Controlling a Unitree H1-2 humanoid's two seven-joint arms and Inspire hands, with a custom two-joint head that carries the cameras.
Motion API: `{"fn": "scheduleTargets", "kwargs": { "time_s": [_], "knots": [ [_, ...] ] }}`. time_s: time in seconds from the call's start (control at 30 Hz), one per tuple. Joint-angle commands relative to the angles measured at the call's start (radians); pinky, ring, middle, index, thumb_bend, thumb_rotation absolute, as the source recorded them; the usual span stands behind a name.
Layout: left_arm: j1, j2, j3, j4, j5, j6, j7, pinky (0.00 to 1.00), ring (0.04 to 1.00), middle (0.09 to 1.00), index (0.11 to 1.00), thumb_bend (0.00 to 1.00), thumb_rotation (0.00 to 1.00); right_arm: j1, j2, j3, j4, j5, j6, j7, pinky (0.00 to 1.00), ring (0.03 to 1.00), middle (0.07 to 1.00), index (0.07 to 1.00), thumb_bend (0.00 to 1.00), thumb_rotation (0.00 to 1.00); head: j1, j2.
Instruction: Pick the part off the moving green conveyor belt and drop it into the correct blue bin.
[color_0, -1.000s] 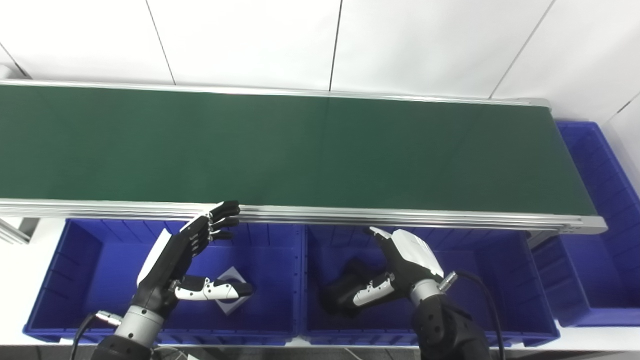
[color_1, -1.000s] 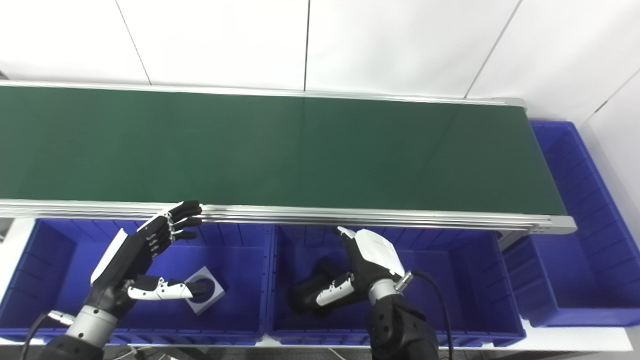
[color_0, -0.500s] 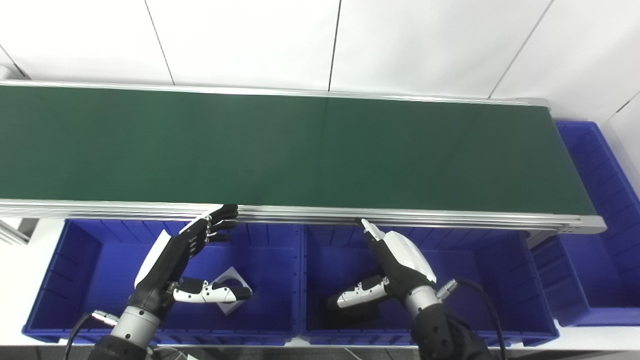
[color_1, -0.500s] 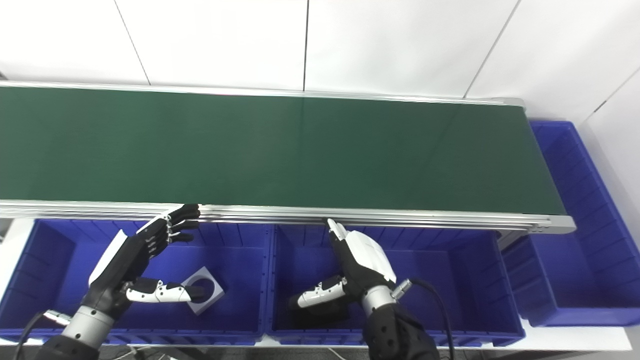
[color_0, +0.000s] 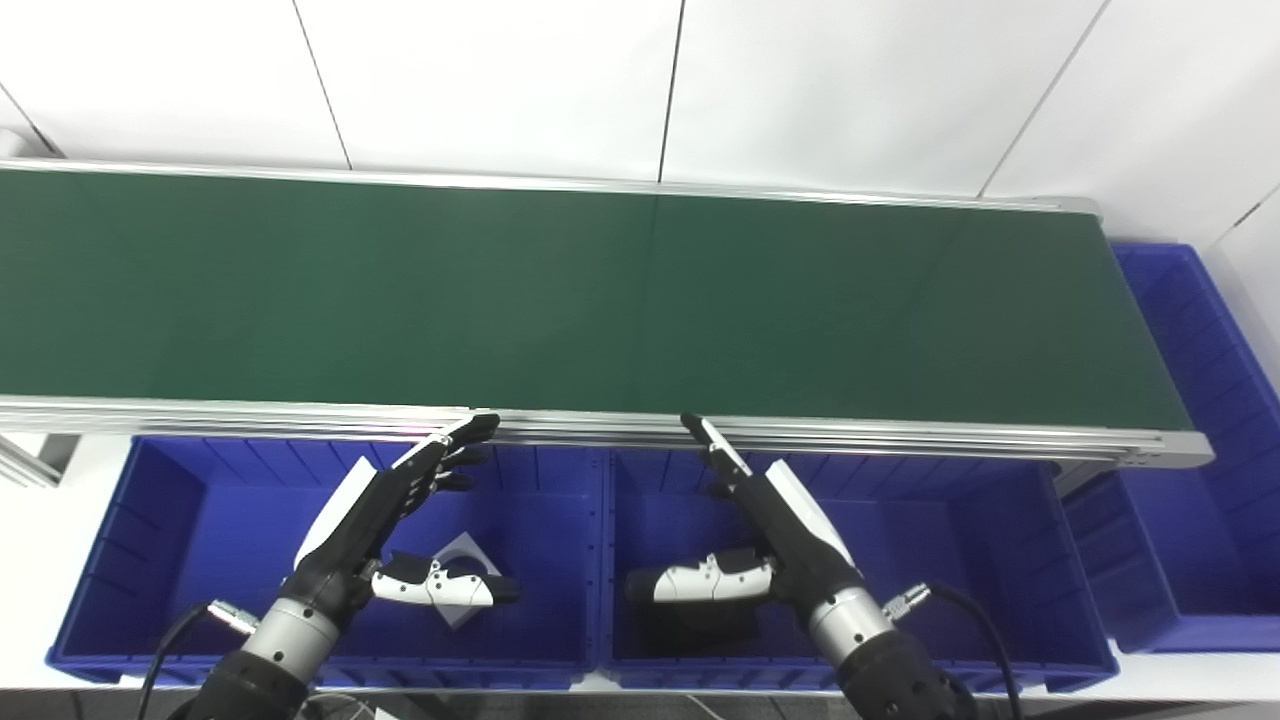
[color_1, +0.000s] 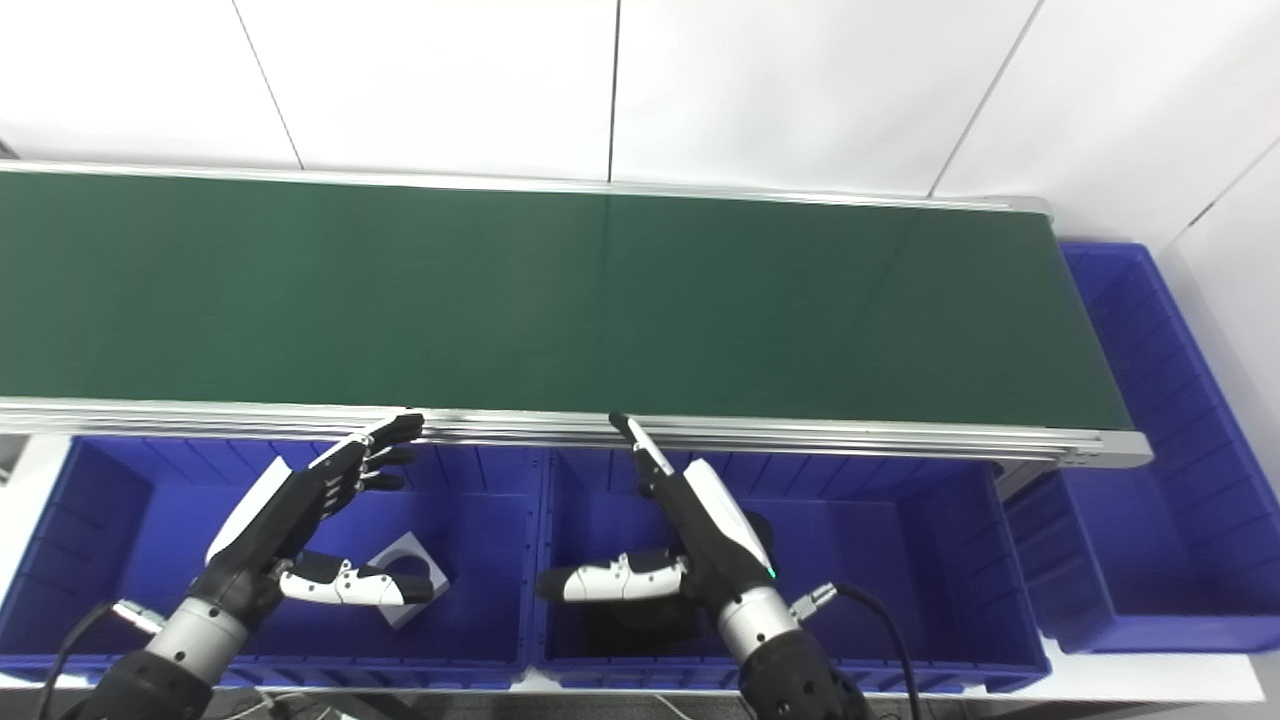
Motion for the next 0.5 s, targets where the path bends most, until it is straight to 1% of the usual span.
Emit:
{"fn": "scheduleTargets", "kwargs": {
  "time_s": [0.0,0.03,0.07,0.1,0.17,0.23,0.33,0.37,0.47],
  "knots": [
    [-0.01,0.004,0.0,-0.026,0.004,-0.015,0.005,0.79,0.858,0.91,0.9,0.84,0.19,-0.009,0.0,0.01,-0.021,0.003,-0.045,-0.04,0.85,0.959,1.0,1.0,0.98,0.31,0.001,0.0],
    [-0.01,0.005,-0.001,-0.028,0.008,-0.012,0.006,0.78,0.858,0.91,0.9,0.84,0.19,-0.007,0.004,0.012,-0.013,-0.021,-0.05,-0.07,0.84,0.955,1.0,1.0,0.97,0.3,0.005,-0.002],
    [-0.009,0.005,-0.001,-0.029,0.011,-0.01,0.006,0.79,0.861,0.912,0.903,0.84,0.19,-0.007,0.006,0.015,-0.007,-0.038,-0.053,-0.092,0.81,0.907,0.989,0.991,0.96,0.26,0.005,-0.002],
    [-0.009,0.006,-0.003,-0.03,0.019,-0.006,0.007,0.79,0.862,0.915,0.908,0.84,0.2,-0.007,0.004,0.016,0.001,-0.043,-0.059,-0.11,0.8,0.897,0.982,0.983,0.94,0.21,0.009,-0.002],
    [-0.008,0.006,-0.005,-0.029,0.034,-0.004,0.009,0.79,0.866,0.921,0.919,0.85,0.22,-0.008,-0.001,0.013,0.011,-0.028,-0.067,-0.128,0.82,0.933,0.98,0.983,0.92,0.16,0.011,-0.001],
    [-0.009,0.006,-0.006,-0.026,0.042,-0.002,0.009,0.8,0.867,0.923,0.923,0.85,0.23,-0.01,-0.008,0.013,0.015,-0.013,-0.068,-0.138,0.82,0.94,0.98,0.985,0.92,0.15,0.013,-0.001],
    [-0.01,0.008,-0.01,-0.026,0.059,0.002,0.006,0.8,0.871,0.925,0.934,0.84,0.23,-0.018,-0.03,0.016,0.002,-0.01,-0.027,-0.114,0.82,0.947,0.987,0.992,0.93,0.16,0.017,-0.003],
    [-0.01,0.008,-0.01,-0.027,0.062,0.003,0.006,0.8,0.871,0.925,0.937,0.84,0.23,-0.02,-0.038,0.019,0.0,-0.01,-0.021,-0.108,0.85,0.954,0.978,0.982,0.92,0.17,0.017,-0.003],
    [-0.007,0.004,-0.008,-0.03,0.059,0.003,0.007,0.81,0.87,0.926,0.937,0.84,0.21,-0.027,-0.059,0.02,0.0,0.005,-0.026,-0.102,0.86,0.95,0.944,0.959,0.94,0.16,0.018,-0.006]
  ]
}}
